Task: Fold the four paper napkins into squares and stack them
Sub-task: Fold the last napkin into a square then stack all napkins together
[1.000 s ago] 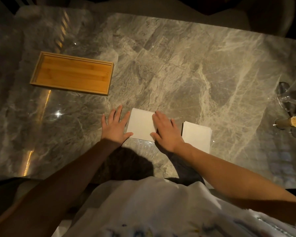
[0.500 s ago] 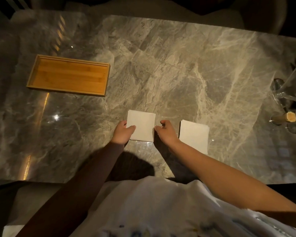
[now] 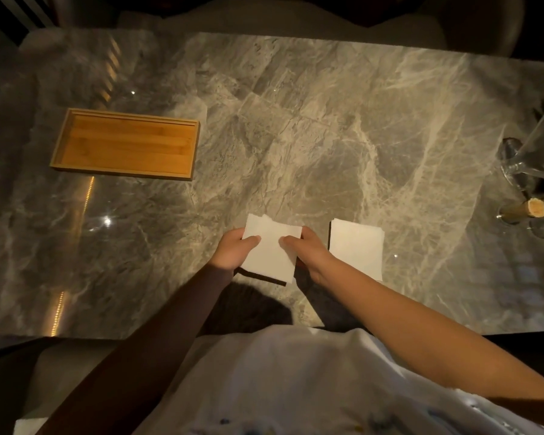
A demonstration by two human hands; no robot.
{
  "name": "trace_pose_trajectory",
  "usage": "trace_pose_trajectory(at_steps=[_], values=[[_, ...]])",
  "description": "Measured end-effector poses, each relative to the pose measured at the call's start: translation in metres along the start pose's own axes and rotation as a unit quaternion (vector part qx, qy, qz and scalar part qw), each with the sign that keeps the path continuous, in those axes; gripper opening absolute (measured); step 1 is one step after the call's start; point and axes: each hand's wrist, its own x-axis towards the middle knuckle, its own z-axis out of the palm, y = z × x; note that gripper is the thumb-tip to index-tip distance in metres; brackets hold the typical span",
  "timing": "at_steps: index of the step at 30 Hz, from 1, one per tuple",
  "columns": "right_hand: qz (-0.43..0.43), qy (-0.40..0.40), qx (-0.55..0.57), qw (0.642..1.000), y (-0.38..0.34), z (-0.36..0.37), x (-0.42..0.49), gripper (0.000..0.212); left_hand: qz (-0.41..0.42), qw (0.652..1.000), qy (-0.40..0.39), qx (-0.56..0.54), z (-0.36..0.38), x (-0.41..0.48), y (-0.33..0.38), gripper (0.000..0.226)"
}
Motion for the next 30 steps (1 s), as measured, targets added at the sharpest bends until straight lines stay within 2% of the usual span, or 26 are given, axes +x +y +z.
trace_pose_trajectory(at_steps=[5, 8, 17, 24, 30], values=[[0.002, -0.047, 0.070, 0.996, 0.003, -0.028, -0.007, 0.014, -0.022, 0.992, -0.092, -0.081, 0.013, -0.003, 0.017, 0.018], [-0.014, -0.034, 0.113, 0.993, 0.010, -0.050, -0.011, 0.017, -0.017, 0.989, -0.109, -0.101, 0.028, -0.002, 0.024, 0.018], [-0.090, 0.133, 0.059, 0.985, 0.030, -0.120, -0.024, 0.020, -0.024, 0.997, -0.063, -0.045, 0.093, 0.004, 0.022, 0.024], [-0.126, 0.222, 0.017, 0.967, 0.042, -0.147, -0.019, 0.038, 0.012, 0.998, -0.055, 0.021, 0.131, 0.011, 0.018, 0.025], [-0.151, 0.241, -0.051, 0.957, 0.050, -0.152, -0.017, 0.040, 0.070, 0.992, -0.026, 0.104, 0.144, 0.013, 0.010, 0.025]])
